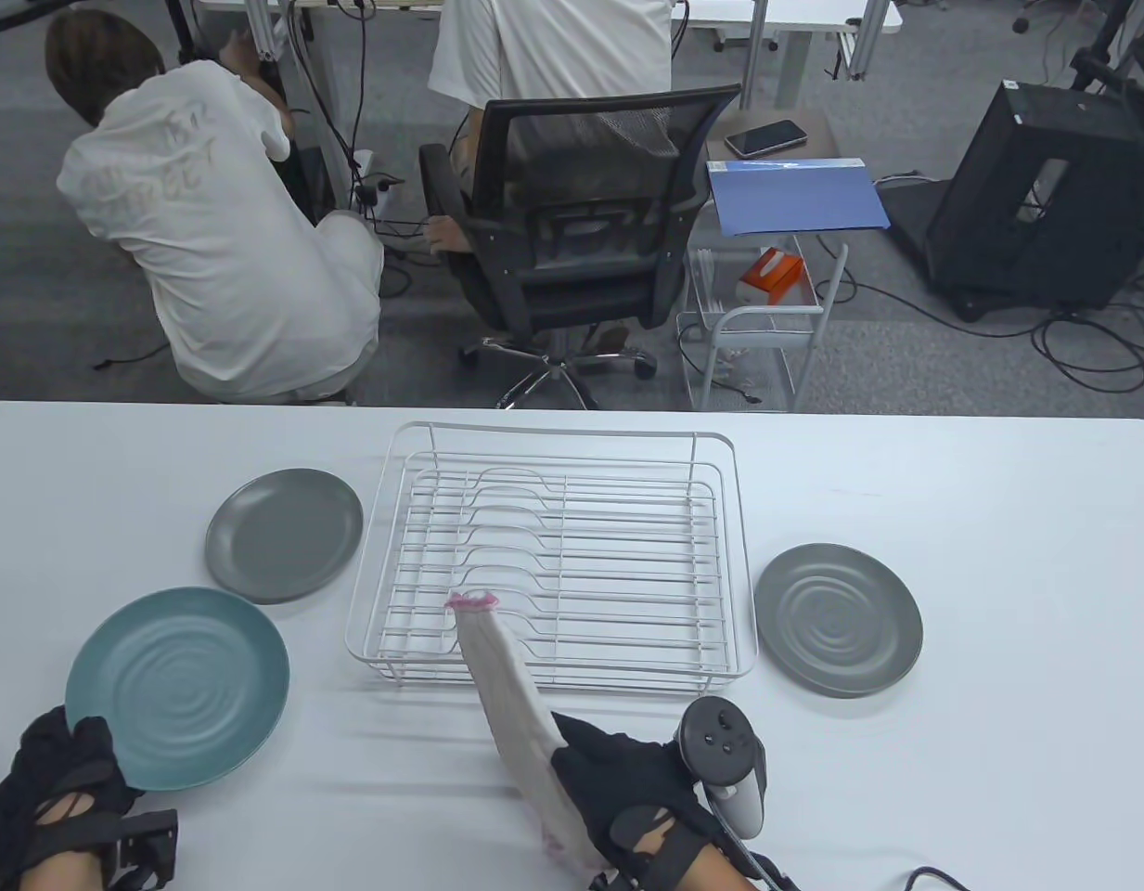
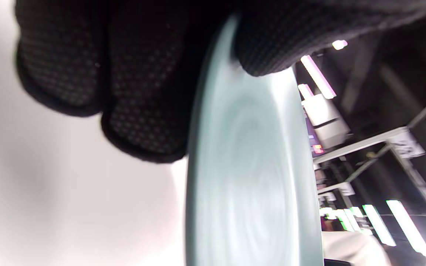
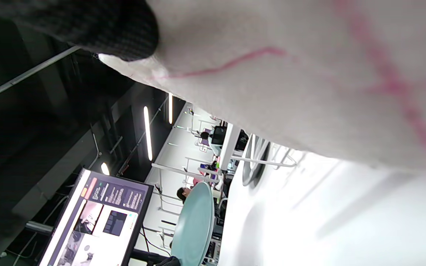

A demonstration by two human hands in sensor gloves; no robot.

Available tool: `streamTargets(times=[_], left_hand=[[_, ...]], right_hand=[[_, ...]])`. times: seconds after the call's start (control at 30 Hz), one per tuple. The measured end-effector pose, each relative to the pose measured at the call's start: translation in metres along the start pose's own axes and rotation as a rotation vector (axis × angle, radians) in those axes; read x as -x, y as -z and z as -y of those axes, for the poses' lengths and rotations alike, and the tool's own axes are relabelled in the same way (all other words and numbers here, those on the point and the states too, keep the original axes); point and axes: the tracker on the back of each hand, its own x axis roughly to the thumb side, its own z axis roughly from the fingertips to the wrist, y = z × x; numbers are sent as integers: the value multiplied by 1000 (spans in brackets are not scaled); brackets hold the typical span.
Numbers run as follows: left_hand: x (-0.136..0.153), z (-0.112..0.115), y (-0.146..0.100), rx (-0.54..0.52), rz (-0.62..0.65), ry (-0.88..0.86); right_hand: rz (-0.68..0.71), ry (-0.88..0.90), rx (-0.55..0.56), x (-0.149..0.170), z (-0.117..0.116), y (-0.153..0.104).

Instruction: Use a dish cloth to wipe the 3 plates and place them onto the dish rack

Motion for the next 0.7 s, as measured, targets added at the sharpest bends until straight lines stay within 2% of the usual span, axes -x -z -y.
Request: streamTargets(times=[0.17,0.33,0.5,0.57,0.7], left_hand=[[-39,18,-28,68,212,-73],[-75,67,-63,147,382,-56],[-82,124,-85,224,424,-50],[-82,142,-91,265,420,-44],[-84,161,-103,310,451,-17]], right_hand=[[95,46,95,-12,6,-5],[241,-48,272,-35,15,-18],[329,-206,400,-50,15,-29],[349,-304,388,-54,11,-31],[370,-477,339,-56,-3,-31]])
